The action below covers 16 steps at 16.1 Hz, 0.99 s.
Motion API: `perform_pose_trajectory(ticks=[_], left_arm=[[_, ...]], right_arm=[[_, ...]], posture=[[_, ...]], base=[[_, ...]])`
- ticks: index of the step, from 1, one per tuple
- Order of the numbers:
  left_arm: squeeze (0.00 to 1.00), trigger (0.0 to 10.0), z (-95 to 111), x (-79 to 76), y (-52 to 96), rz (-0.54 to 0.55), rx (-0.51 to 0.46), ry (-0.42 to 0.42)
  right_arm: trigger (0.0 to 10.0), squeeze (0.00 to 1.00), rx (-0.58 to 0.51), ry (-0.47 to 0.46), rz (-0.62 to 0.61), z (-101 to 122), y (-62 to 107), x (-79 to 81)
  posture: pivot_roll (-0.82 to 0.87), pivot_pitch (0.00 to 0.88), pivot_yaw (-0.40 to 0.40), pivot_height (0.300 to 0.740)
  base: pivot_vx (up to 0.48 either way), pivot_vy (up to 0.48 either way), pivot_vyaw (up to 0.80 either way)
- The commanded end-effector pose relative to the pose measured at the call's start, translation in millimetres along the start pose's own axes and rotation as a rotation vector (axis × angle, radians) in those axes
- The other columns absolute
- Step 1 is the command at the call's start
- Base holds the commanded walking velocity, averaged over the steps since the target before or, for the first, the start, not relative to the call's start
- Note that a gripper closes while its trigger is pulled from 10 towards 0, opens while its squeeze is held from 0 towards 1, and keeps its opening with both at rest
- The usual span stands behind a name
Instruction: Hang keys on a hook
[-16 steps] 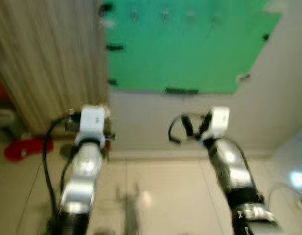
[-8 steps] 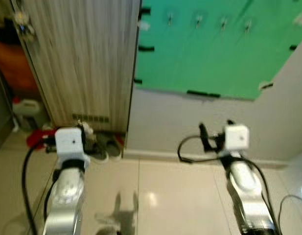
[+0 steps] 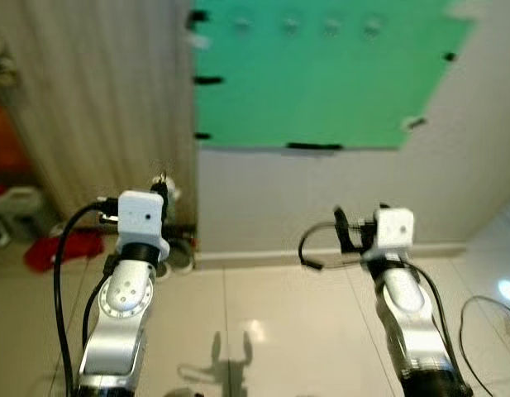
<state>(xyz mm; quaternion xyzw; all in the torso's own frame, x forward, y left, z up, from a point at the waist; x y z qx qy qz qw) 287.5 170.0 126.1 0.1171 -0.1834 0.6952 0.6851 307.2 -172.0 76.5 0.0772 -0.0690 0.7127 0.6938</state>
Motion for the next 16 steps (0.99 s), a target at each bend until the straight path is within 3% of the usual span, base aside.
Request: perform_pose_trajectory(ticks=[1, 5, 7, 9, 10, 11, 12, 16], left_arm=[[0.00, 10.0, 0.6, -4.0, -2.0, -0.010, 0.002, -0.004], [0.00, 10.0, -12.8, 5.5, -3.0, 0.019, 0.063, -0.017], [0.00, 10.0, -9.4, 1.2, -10.5, -0.009, 0.042, -0.130], [0.00, 10.0, -9.7, 8.1, -14.2, -0.031, 0.060, -0.130], [0.00, 10.0, -9.7, 8.1, -14.2, -0.031, 0.060, -0.130], [0.00, 10.0, -13.6, 25.0, -17.6, 0.001, 0.093, -0.120], [0.00, 10.0, -13.6, 28.8, -18.9, 0.013, 0.095, -0.114], [0.00, 10.0, -13.7, 25.3, -22.6, 0.051, 0.078, -0.032]], right_arm=[[10.0, 0.00, 0.023, -0.044, -0.056, -3.3, 0.3, -11.8], [10.0, 0.00, 0.070, -0.014, 0.003, -18.9, 11.0, 1.2], [10.0, 0.00, 0.078, -0.035, 0.015, -21.8, 6.7, 2.6], [10.0, 0.00, 0.069, -0.034, 0.053, -19.3, -2.1, 13.6], [10.0, 0.00, 0.069, -0.034, 0.053, -19.3, -2.1, 13.6], [10.0, 0.00, 0.050, -0.084, 0.026, -14.3, -6.8, 17.2], [10.0, 0.00, 0.043, -0.091, 0.028, -13.1, -7.4, 19.2], [10.0, 0.00, 0.045, -0.075, 0.061, -12.3, -7.2, 29.2]], posture=[[0.02, 0.000, -0.056, 0.740], [0.02, 0.000, -0.049, 0.740], [0.02, 0.000, -0.025, 0.740], [0.03, 0.000, 0.051, 0.740], [0.03, 0.000, 0.051, 0.740], [0.05, 0.000, 0.078, 0.740], [0.05, 0.000, 0.079, 0.740], [0.03, 0.000, 0.045, 0.740]], base=[[0.315, -0.356, 0.00], [0.000, 0.000, 0.00], [0.000, 0.000, 0.00], [0.000, 0.000, 0.00], [0.000, 0.000, 0.00], [0.000, 0.000, 0.00], [0.000, 0.000, 0.00], [0.000, 0.000, 0.00]])
Point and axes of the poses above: a point about 5 cm out from each wrist's last joint towards the gripper, its own y axis pointing back from the gripper into the wrist, its own z axis along the axis of the wrist's last joint, x = y × z, the point moved 2 cm from there along -y, pointing out of the wrist towards the gripper, and after that the axes turned 13 degrees about -y, right-handed, at the moved point
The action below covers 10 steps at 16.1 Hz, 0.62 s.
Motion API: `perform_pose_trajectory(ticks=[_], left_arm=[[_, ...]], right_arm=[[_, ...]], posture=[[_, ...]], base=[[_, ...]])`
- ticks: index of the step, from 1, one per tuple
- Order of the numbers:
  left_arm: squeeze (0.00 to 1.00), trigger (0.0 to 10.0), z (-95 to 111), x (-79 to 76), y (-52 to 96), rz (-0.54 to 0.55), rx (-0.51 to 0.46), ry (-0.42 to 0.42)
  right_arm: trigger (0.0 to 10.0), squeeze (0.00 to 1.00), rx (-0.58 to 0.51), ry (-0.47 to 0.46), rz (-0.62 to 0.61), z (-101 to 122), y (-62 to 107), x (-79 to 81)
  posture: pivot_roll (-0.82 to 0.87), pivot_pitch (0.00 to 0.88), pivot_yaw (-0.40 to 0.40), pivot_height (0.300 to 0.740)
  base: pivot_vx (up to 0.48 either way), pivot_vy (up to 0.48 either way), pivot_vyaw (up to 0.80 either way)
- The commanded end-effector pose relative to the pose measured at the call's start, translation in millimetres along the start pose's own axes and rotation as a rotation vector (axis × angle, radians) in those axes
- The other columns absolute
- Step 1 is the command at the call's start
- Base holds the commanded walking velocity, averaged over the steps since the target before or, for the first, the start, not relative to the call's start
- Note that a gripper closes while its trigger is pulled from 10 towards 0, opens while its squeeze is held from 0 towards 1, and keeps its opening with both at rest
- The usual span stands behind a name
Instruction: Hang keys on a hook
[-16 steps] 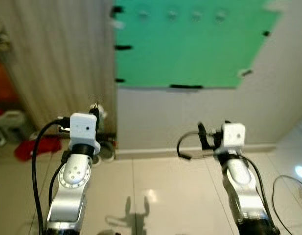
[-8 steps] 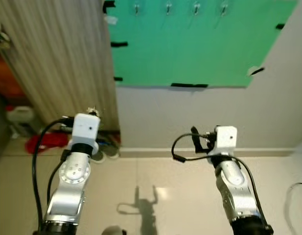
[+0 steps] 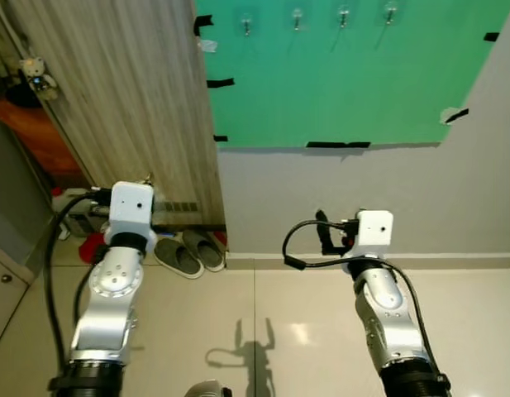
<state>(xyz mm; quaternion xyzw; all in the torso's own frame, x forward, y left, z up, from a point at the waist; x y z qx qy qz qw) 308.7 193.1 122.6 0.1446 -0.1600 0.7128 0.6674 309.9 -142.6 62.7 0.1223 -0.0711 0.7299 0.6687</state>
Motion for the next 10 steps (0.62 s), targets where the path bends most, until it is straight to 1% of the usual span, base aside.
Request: perform_pose_trajectory(ticks=[1, 2, 3, 4, 6, 8, 9, 10], left_arm=[[0.00, 10.0, -0.6, 3.3, -3.2, 0.024, -0.001, 0.043], [0.00, 10.0, 1.5, -1.4, -5.1, 0.015, -0.018, 0.058], [0.00, 10.0, 7.6, -5.0, -6.9, 0.000, -0.043, 0.038], [0.00, 10.0, 9.3, -6.1, -7.5, -0.004, -0.048, 0.019], [0.00, 10.0, 8.3, -16.8, -4.0, -0.040, -0.045, 0.026], [0.00, 10.0, 8.1, -23.2, -2.0, -0.070, -0.053, 0.055], [0.00, 10.0, 14.0, -28.3, -0.4, -0.124, -0.090, 0.100], [0.00, 10.0, 19.2, -29.3, -0.7, -0.135, -0.108, 0.102]], right_arm=[[10.0, 0.00, -0.028, 0.001, 0.009, 10.8, -5.1, 3.3], [10.0, 0.00, -0.054, 0.017, 0.006, 18.1, -7.3, 1.5], [10.0, 0.00, -0.076, 0.027, 0.003, 22.9, -7.6, 0.4], [10.0, 0.00, -0.080, 0.039, -0.001, 23.9, -7.5, -0.5], [10.0, 0.00, -0.073, 0.033, -0.027, 21.5, -4.2, -4.4], [10.0, 0.00, -0.071, 0.056, -0.034, 23.5, -4.9, -6.2], [10.0, 0.00, -0.077, 0.074, -0.024, 26.5, -6.8, -7.0], [10.0, 0.00, -0.084, 0.078, -0.021, 28.3, -8.4, -7.3]], posture=[[0.03, 0.000, 0.034, 0.740], [0.02, 0.000, 0.028, 0.740], [0.01, 0.000, 0.021, 0.740], [0.01, 0.000, 0.020, 0.740], [0.00, 0.001, 0.010, 0.740], [-0.01, 0.005, -0.005, 0.740], [-0.01, 0.007, -0.008, 0.740], [0.00, 0.011, -0.010, 0.740]], base=[[0.000, 0.000, 0.00], [0.000, 0.000, 0.00], [0.000, 0.000, 0.00], [0.000, 0.000, 0.00], [0.000, 0.000, 0.00], [0.000, 0.000, 0.00], [0.000, 0.000, 0.00], [0.480, 0.000, 0.00]])
Point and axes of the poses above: a point about 5 cm out from each wrist's last joint towards the gripper, its own y axis pointing back from the gripper into the wrist, its own z axis along the axis of the wrist's last joint, x = y × z, the point moved 2 cm from there along -y, pointing out of the wrist towards the gripper, and after that the axes turned 13 degrees about -y, right-handed, at the moved point
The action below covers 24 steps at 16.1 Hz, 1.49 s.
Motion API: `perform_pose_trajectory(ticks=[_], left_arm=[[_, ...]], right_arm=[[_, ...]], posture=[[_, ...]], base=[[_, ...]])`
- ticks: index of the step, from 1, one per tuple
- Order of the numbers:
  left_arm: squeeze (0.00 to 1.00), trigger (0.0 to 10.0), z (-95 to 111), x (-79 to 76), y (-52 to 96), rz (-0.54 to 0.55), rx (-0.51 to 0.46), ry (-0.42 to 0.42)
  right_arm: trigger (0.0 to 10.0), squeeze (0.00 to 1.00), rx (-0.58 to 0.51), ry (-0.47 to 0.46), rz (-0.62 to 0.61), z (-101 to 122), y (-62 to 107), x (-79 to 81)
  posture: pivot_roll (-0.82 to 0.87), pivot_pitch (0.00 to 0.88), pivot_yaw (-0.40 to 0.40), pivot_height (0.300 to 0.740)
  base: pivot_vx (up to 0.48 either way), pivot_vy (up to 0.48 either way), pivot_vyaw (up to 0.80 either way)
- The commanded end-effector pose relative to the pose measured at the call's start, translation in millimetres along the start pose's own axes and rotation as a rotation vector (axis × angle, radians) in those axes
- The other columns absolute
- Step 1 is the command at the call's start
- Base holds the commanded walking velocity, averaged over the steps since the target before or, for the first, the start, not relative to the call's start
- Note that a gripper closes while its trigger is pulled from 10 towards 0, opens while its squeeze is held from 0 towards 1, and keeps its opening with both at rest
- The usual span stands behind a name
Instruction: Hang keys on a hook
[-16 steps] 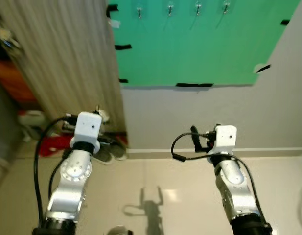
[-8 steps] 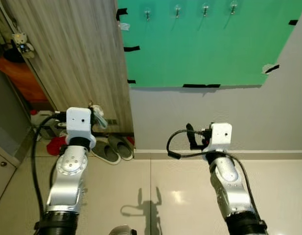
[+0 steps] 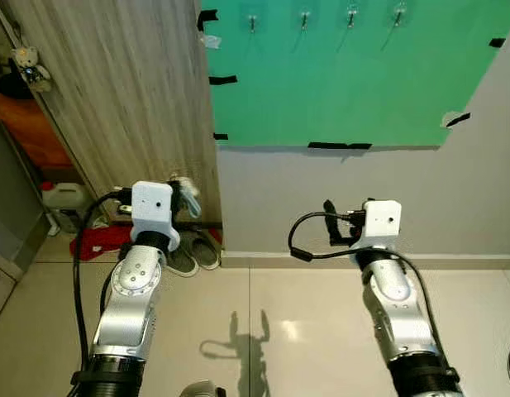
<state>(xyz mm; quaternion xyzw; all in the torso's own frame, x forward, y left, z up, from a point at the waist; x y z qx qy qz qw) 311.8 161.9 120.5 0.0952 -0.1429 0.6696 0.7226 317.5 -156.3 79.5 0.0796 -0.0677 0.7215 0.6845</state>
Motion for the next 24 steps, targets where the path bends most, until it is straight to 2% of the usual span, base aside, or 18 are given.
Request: perform_pose_trajectory(ticks=[1, 5, 12, 17, 19, 20, 21, 22, 24], left_arm=[[0.00, 10.0, 10.7, -1.7, -0.9, -0.016, -0.046, -0.003], [0.00, 10.0, 22.6, -4.7, -5.4, -0.033, -0.090, 0.031], [0.00, 10.0, 29.9, -4.9, -6.7, -0.027, -0.117, 0.050], [0.00, 10.0, 30.7, -1.4, -7.8, -0.008, -0.114, 0.013], [0.00, 10.0, 36.7, 5.1, -15.1, -0.028, -0.122, -0.005], [0.00, 10.0, 42.1, 5.3, -21.8, -0.108, -0.121, 0.016], [0.00, 10.0, 50.6, 0.9, -23.9, -0.265, -0.150, 0.096], [0.00, 10.0, 58.1, -3.6, -23.3, -0.431, -0.180, 0.126], [0.00, 10.0, 67.8, -1.9, -29.8, -0.601, -0.208, 0.042]], right_arm=[[10.0, 0.00, -0.033, 0.009, 0.008, 9.1, -4.8, 1.7], [10.0, 0.00, -0.057, 0.008, 0.025, 18.7, -14.6, 6.4], [10.0, 0.00, -0.044, 0.007, 0.054, 17.7, -19.0, 11.7], [10.0, 0.00, -0.029, 0.006, 0.071, 15.7, -20.1, 13.2], [10.0, 0.00, 0.000, -0.009, 0.146, 14.8, -19.4, 20.9], [10.0, 0.00, 0.036, -0.022, 0.225, 14.2, -18.3, 28.2], [10.0, 0.00, 0.066, -0.010, 0.302, 14.9, -16.6, 33.9], [10.0, 0.00, 0.071, 0.006, 0.348, 18.2, -15.7, 35.9], [10.0, 0.00, 0.053, 0.012, 0.350, 22.9, -17.2, 34.2]], posture=[[0.00, 0.012, -0.010, 0.740], [0.00, 0.011, -0.013, 0.740], [0.01, 0.011, -0.023, 0.740], [0.01, 0.012, -0.028, 0.740], [0.01, 0.012, -0.030, 0.740], [0.01, 0.013, -0.033, 0.740], [0.01, 0.013, -0.035, 0.740], [0.01, 0.013, -0.039, 0.740], [0.01, 0.011, -0.051, 0.740]], base=[[0.480, 0.000, 0.00], [0.480, 0.000, 0.00], [0.480, 0.000, 0.00], [0.480, 0.000, 0.00], [0.240, 0.000, 0.00], [0.000, 0.000, 0.00], [0.000, 0.000, 0.00], [0.000, 0.000, 0.00], [0.000, 0.000, 0.00]])
Point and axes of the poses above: a point about 5 cm out from each wrist's last joint towards the gripper, its own y axis pointing back from the gripper into the wrist, its own z axis along the axis of the wrist's last joint, x = y × z, the point moved 2 cm from there along -y, pointing out of the wrist towards the gripper, and after that the axes turned 13 degrees about -y, right-handed, at the moved point
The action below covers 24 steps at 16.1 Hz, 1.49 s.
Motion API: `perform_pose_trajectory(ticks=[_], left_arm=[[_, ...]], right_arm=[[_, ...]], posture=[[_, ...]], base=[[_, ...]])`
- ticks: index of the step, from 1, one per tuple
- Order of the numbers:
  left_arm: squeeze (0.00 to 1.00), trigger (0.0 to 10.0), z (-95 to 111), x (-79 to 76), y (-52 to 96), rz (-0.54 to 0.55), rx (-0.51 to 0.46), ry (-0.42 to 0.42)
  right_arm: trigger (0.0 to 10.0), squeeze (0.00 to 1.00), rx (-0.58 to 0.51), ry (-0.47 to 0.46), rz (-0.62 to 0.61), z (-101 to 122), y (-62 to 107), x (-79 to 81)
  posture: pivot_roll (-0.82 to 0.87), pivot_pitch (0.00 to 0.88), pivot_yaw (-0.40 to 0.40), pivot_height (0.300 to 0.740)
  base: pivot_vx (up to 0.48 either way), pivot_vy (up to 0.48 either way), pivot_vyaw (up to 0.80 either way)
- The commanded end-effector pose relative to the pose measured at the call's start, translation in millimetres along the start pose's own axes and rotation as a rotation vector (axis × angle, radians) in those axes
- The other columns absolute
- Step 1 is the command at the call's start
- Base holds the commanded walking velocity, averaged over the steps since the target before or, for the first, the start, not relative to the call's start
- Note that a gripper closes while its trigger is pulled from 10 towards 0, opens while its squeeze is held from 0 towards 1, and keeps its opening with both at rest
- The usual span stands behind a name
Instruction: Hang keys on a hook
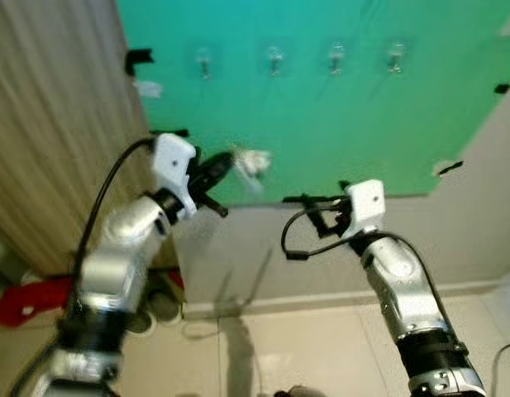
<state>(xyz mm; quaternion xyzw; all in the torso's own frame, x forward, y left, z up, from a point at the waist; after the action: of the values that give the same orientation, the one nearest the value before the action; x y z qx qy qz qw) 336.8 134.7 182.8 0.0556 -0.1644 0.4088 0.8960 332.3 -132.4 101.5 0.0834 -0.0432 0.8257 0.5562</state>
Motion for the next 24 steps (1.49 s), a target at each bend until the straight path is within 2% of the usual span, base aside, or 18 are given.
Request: perform_pose_trajectory(ticks=[1, 3, 4, 5, 7, 9, 11, 14, 16, 18, 22, 24], left_arm=[[0.00, 10.0, 12.1, 6.8, -2.0, -0.058, -0.034, -0.029], [0.00, 10.0, 30.8, 9.4, -2.9, -0.212, -0.075, -0.052], [0.00, 10.0, 34.2, 9.5, -3.5, -0.241, -0.083, -0.056], [0.00, 10.0, 43.1, 10.1, -6.1, -0.335, -0.110, -0.043], [0.00, 10.0, 49.2, 18.7, -14.9, -0.362, -0.121, -0.058], [0.00, 10.0, 59.8, 39.8, -26.1, -0.322, -0.156, -0.025], [0.00, 10.0, 65.6, 65.0, -35.7, -0.199, -0.177, 0.059], [0.00, 10.0, 73.0, 87.9, -45.5, -0.069, -0.223, 0.172], [0.00, 10.0, 73.1, 92.8, -47.1, -0.041, -0.228, 0.189], [0.00, 10.0, 71.7, 94.8, -48.2, -0.032, -0.247, 0.240], [0.00, 10.0, 56.7, 89.9, -49.7, -0.046, -0.255, 0.401], [0.00, 10.0, 54.8, 87.4, -50.6, -0.056, -0.256, 0.402]], right_arm=[[10.0, 0.00, -0.031, -0.004, 0.033, 7.4, -2.9, 7.3], [10.0, 0.00, -0.032, -0.011, 0.067, 9.3, -2.1, 13.5], [10.0, 0.00, -0.032, -0.014, 0.068, 9.0, -2.1, 14.3], [10.0, 0.00, -0.018, -0.036, 0.068, 6.1, -2.2, 16.8], [10.0, 0.00, -0.020, -0.036, 0.081, 5.9, -1.8, 21.2], [10.0, 0.00, -0.022, -0.033, 0.086, 5.6, 1.2, 22.3], [10.0, 0.00, -0.022, -0.031, 0.080, 4.9, 3.0, 22.5], [10.0, 0.00, -0.022, -0.030, 0.076, 4.2, 5.5, 24.4], [10.0, 0.00, -0.021, -0.030, 0.075, 3.1, 7.4, 25.4], [10.0, 0.00, -0.016, -0.034, 0.073, 1.0, 10.0, 25.9], [10.0, 0.00, 0.001, -0.045, 0.077, -1.1, 11.0, 26.2], [10.0, 0.00, 0.006, -0.046, 0.081, -1.2, 10.9, 26.8]], posture=[[0.00, 0.009, -0.052, 0.740], [-0.01, 0.003, -0.051, 0.740], [-0.01, 0.003, -0.051, 0.740], [-0.02, 0.002, -0.044, 0.740], [-0.03, 0.000, -0.032, 0.740], [-0.05, 0.000, -0.024, 0.740], [-0.07, 0.000, -0.010, 0.740], [-0.09, 0.000, 0.000, 0.740], [-0.09, 0.000, 0.004, 0.740], [-0.10, 0.000, 0.007, 0.740], [-0.09, 0.000, -0.001, 0.740], [-0.09, 0.000, -0.005, 0.740]], base=[[0.000, 0.000, 0.00], [0.000, 0.000, 0.00], [0.000, 0.000, 0.00], [0.000, 0.000, 0.00], [0.000, 0.000, 0.00], [0.000, 0.000, 0.00], [0.000, 0.000, 0.00], [0.000, 0.000, 0.00], [0.000, 0.000, 0.00], [0.000, 0.000, 0.00], [0.000, 0.000, 0.00], [0.000, 0.000, 0.00]])
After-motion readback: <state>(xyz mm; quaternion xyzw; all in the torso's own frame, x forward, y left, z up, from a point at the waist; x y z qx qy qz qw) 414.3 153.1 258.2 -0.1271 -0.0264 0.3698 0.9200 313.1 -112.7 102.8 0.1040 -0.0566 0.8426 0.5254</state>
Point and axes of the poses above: a point about 5 cm out from each wrist's last joint towards the gripper, its own y axis pointing back from the gripper into the wrist, its own z axis along the axis of the wrist's last joint, x = y × z, the point moved 2 cm from there along -y, pointing out of the wrist towards the gripper, and after that the axes turned 13 degrees about -y, right-handed, at the moved point
